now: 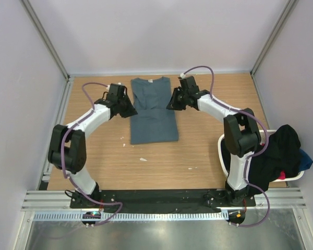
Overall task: Fold and stack the t-shirts
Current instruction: Fold the tshirt
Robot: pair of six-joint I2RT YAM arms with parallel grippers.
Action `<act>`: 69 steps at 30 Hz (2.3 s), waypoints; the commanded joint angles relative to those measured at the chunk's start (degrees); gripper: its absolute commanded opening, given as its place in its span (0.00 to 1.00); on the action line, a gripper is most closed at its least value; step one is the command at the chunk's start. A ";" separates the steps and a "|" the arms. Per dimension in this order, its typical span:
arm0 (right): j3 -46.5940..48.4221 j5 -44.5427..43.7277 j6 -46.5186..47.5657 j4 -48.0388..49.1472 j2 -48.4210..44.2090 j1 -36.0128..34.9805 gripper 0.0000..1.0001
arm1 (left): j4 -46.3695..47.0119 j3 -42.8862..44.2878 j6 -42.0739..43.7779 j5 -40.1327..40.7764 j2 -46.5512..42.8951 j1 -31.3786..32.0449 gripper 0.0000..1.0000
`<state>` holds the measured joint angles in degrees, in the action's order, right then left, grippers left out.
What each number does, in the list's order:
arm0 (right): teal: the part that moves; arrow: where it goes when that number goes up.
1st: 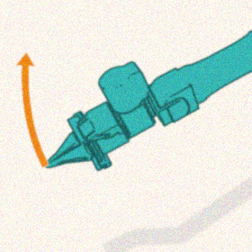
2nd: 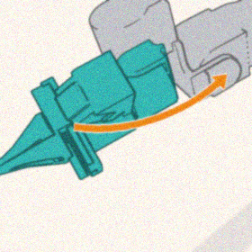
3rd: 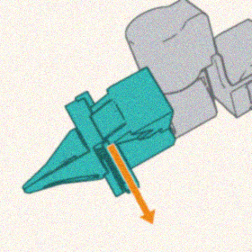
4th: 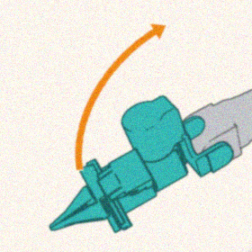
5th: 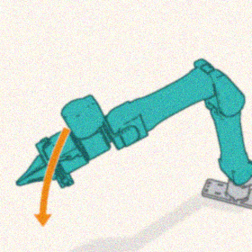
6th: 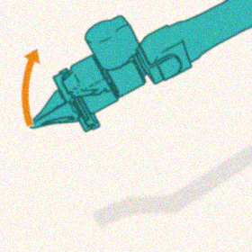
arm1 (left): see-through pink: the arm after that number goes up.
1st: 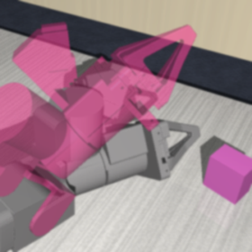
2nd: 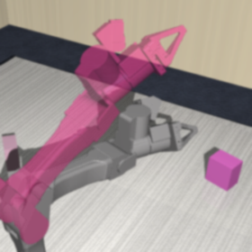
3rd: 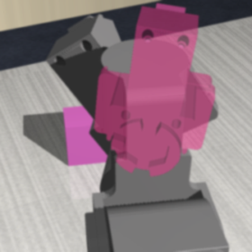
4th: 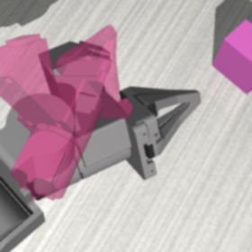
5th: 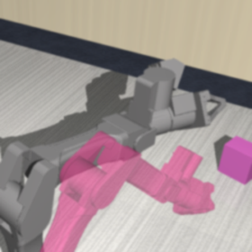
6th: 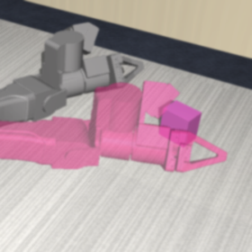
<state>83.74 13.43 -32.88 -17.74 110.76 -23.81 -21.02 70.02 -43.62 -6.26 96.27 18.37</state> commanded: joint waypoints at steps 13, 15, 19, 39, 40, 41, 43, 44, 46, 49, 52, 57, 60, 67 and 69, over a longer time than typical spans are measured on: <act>0.38 -13.17 3.00 7.98 8.86 0.17 0.13 | 9.33 4.95 -0.07 9.76 16.22 0.00 0.00; -0.16 -15.08 3.18 8.42 9.73 0.26 0.13 | 8.71 4.34 -0.42 10.83 17.02 0.09 0.00; -0.07 -14.84 3.27 8.51 11.93 0.17 0.11 | 8.62 3.81 -0.51 10.92 18.86 0.09 0.00; 8.28 -6.14 6.08 -5.37 -4.05 0.08 1.00 | -10.35 12.16 8.55 9.34 -1.42 2.20 0.61; 6.80 -5.01 5.73 -5.90 -5.28 0.08 1.00 | -12.01 11.55 8.20 9.25 -3.09 2.37 0.64; 5.56 -4.21 5.29 -6.43 -7.64 0.08 1.00 | -12.55 9.37 7.24 9.08 -5.80 2.46 0.68; 0.56 -2.72 4.59 -6.26 -10.81 -0.09 1.00 | -13.26 6.55 6.44 8.55 -9.15 2.63 0.74; -1.37 -2.62 4.15 -5.65 -12.31 -0.18 0.99 | -13.26 5.05 5.13 8.46 -12.30 2.64 0.76; -7.35 -3.41 3.00 -5.21 -16.78 -0.71 1.00 | -13.35 0.66 3.72 8.29 -15.13 2.81 0.83; -15.35 -5.08 0.73 -4.06 -21.88 -1.06 1.00 | -13.35 -4.70 1.87 6.88 -19.71 2.81 0.89; -22.64 -5.43 -1.73 -2.13 -24.70 -1.85 1.00 | -13.09 -9.70 0.46 6.61 -22.44 2.90 0.89; -30.03 -7.27 -5.08 1.47 -25.95 -3.61 1.00 | -10.46 -16.57 -1.91 4.33 -24.64 3.07 0.82; -30.66 -8.76 -6.05 2.18 -25.07 -4.57 1.00 | -7.82 -20.09 -3.31 3.80 -24.81 3.16 0.79; -30.48 -10.35 -7.55 5.08 -20.06 -5.45 0.92 | -4.66 -20.97 -3.76 3.45 -18.84 3.08 0.62; -29.87 -10.88 -7.72 5.26 -18.92 -5.45 0.85 | -3.77 -20.89 -3.76 3.54 -17.00 3.16 0.60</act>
<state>52.27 4.95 -39.31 -15.07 90.17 -29.06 -28.75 48.73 -46.61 -2.15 77.38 21.32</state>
